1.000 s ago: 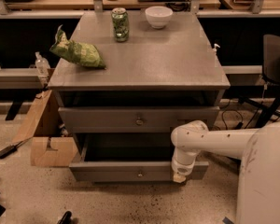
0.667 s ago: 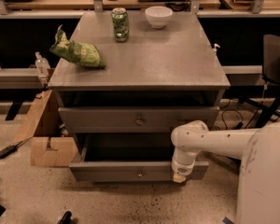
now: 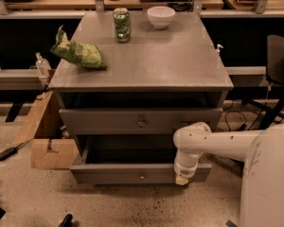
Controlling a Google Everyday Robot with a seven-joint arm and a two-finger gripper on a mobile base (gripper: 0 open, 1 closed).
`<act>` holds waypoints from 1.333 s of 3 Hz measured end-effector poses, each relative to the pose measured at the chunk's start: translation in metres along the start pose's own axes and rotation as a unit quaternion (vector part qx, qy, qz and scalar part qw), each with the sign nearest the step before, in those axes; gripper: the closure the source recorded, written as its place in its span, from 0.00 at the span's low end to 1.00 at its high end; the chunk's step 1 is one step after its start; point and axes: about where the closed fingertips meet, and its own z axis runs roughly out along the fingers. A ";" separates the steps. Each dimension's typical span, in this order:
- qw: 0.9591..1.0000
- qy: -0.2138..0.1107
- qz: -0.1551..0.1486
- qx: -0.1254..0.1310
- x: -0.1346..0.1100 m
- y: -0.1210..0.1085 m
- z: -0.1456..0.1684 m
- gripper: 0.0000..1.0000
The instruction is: Open middle drawer
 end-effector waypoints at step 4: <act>1.000 0.000 0.000 0.000 0.000 0.000 -0.001 0.11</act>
Offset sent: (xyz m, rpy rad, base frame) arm 0.0000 0.0000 0.0000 0.0000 0.0000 0.0000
